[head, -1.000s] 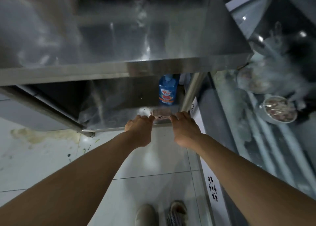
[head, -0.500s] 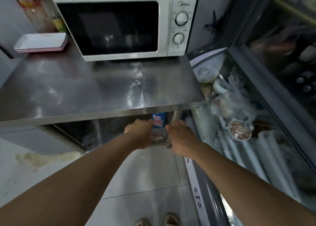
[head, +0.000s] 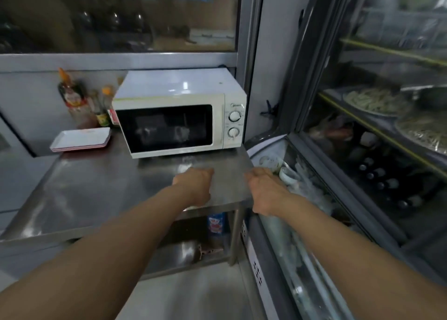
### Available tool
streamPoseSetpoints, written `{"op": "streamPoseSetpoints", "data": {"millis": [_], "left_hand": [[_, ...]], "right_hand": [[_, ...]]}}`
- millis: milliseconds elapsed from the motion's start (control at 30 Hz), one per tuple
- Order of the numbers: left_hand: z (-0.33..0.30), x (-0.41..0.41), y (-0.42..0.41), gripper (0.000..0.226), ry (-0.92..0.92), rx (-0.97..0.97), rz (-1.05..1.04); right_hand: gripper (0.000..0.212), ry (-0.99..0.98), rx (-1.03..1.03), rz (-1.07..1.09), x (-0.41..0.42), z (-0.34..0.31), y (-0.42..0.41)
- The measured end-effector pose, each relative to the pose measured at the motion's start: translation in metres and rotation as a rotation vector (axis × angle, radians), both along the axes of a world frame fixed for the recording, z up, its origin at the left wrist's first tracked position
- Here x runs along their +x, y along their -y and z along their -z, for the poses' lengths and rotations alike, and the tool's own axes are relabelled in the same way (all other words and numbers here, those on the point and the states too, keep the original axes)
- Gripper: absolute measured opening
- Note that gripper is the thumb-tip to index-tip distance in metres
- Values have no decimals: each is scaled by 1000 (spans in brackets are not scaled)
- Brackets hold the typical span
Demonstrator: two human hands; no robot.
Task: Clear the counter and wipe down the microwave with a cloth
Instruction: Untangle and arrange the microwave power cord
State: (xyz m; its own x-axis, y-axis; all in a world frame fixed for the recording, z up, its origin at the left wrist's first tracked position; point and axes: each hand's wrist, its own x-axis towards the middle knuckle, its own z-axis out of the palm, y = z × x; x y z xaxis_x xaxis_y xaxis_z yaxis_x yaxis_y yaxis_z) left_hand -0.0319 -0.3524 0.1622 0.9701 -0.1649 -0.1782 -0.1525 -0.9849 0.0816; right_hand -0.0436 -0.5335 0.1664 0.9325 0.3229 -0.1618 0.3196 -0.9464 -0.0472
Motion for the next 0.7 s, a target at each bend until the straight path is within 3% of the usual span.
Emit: {"op": "streamPoseSetpoints", "data": {"millis": [433, 700], "left_hand": [[-100, 2, -20, 61, 208, 32, 14], [-122, 32, -21, 58, 247, 23, 5]], "right_hand": [[60, 226, 41, 24, 11, -90, -14], [70, 252, 43, 25, 50, -106, -17]]}}
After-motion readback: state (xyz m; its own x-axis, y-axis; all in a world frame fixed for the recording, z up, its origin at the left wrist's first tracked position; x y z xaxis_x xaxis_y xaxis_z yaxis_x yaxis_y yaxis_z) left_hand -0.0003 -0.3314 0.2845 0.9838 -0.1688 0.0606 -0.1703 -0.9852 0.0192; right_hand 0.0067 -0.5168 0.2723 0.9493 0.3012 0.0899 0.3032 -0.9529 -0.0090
